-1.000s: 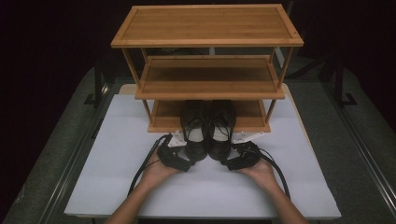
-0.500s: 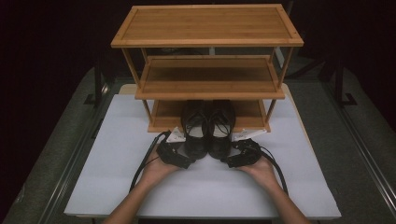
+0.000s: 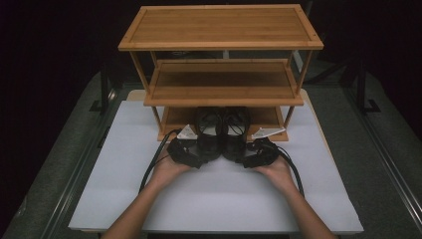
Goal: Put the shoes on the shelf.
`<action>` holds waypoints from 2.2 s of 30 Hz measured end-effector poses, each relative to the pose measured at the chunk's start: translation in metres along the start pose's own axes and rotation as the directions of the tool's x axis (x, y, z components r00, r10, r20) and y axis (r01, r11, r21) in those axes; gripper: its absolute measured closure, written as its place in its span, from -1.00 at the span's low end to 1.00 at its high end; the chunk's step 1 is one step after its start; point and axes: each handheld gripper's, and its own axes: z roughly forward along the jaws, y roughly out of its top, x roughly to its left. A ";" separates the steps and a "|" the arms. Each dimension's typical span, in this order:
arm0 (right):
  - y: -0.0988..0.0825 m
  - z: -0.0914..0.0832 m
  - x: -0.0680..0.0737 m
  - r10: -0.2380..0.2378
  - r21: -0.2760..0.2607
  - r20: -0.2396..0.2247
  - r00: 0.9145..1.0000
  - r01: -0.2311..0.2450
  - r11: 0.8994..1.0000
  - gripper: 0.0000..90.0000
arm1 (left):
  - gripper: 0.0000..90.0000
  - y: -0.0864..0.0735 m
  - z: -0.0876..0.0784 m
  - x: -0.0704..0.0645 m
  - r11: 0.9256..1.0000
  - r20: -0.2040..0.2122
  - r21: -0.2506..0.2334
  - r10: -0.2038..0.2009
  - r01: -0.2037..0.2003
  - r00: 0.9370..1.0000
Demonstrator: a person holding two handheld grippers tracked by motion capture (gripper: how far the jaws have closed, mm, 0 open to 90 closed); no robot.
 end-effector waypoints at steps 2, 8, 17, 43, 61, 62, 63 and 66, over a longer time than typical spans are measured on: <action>0.005 0.003 -0.006 0.004 -0.014 0.009 1.000 -0.004 1.000 -0.59 | -0.78 0.004 0.003 0.007 1.000 -0.006 -0.005 -0.008 0.008 1.000; 0.024 0.015 -0.024 0.009 -0.034 0.052 0.999 -0.007 0.999 -0.59 | -0.78 0.014 0.018 0.030 0.999 -0.028 -0.032 -0.045 0.044 0.999; 0.034 0.035 -0.038 0.014 -0.020 0.113 0.994 -0.011 1.000 -0.58 | -0.79 0.025 0.035 0.048 0.999 -0.072 -0.006 -0.035 0.035 0.997; -0.001 -0.011 -0.018 0.002 0.006 0.127 0.992 -0.003 1.000 -0.70 | -0.70 -0.015 -0.028 0.019 0.999 -0.059 -0.012 -0.030 0.030 0.998; -0.077 -0.099 -0.009 0.031 0.008 0.204 0.979 -0.033 0.999 -0.74 | -0.71 -0.101 -0.119 -0.009 0.998 -0.138 0.038 -0.052 0.058 0.989; -0.082 -0.104 -0.009 0.030 0.012 0.212 0.977 -0.033 0.999 -0.74 | -0.71 -0.106 -0.123 -0.010 0.997 -0.142 0.045 -0.056 0.063 0.988; -0.093 -0.112 -0.007 0.028 0.020 0.232 0.972 -0.034 0.999 -0.74 | -0.72 -0.111 -0.128 -0.012 0.997 -0.149 0.045 -0.061 0.069 0.987; -0.101 -0.118 -0.007 0.024 0.031 0.254 0.967 -0.033 0.999 -0.74 | -0.72 -0.126 -0.138 -0.018 0.995 -0.151 0.038 -0.080 0.087 0.985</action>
